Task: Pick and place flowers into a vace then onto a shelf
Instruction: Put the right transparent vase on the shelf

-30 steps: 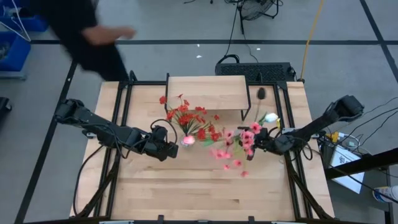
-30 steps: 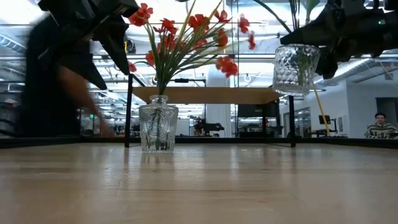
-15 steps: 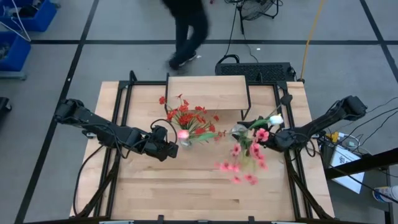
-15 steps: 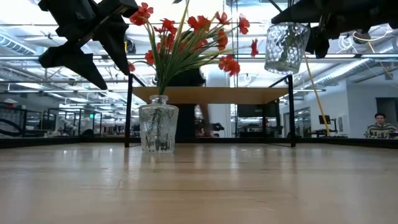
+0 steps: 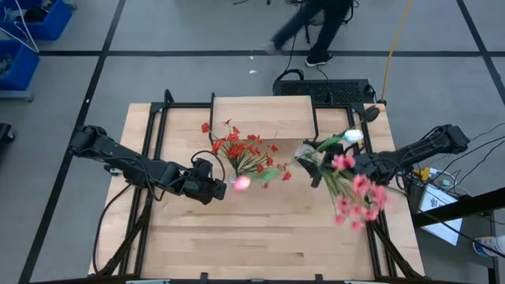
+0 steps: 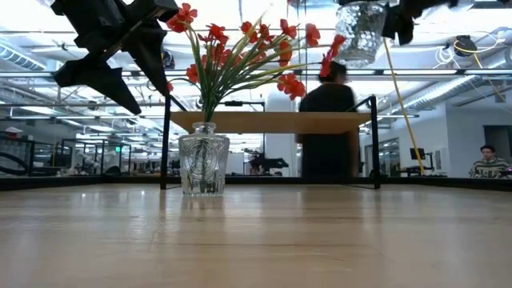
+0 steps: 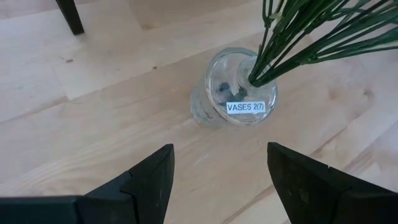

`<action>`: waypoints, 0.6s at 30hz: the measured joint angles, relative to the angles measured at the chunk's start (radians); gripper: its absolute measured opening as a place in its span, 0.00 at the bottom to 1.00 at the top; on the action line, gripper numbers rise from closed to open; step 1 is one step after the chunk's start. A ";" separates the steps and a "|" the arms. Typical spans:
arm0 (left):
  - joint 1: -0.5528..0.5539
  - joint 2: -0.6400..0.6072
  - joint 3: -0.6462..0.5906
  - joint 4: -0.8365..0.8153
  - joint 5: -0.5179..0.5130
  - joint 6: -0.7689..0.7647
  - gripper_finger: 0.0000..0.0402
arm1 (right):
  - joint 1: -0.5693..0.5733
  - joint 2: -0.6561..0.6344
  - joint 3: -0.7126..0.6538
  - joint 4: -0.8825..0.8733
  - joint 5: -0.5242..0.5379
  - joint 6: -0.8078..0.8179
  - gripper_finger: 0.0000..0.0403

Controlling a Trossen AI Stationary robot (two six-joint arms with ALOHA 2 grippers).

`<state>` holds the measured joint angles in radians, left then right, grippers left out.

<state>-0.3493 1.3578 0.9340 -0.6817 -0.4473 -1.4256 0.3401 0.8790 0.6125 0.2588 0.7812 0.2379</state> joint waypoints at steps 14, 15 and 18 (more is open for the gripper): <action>0.000 0.000 0.000 0.006 -0.010 0.010 0.64 | -0.362 -0.006 0.173 -0.205 -0.138 -0.048 0.71; 0.000 0.000 0.000 0.006 -0.010 0.011 0.64 | -0.397 -0.006 0.174 -0.204 -0.164 -0.048 0.71; 0.000 0.000 0.000 0.006 -0.017 0.016 0.64 | -0.505 -0.004 0.174 -0.214 -0.241 -0.042 0.71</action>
<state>-0.3493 1.3579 0.9344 -0.6755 -0.4644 -1.4093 -0.1646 0.8753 0.7864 0.0448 0.5398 0.1957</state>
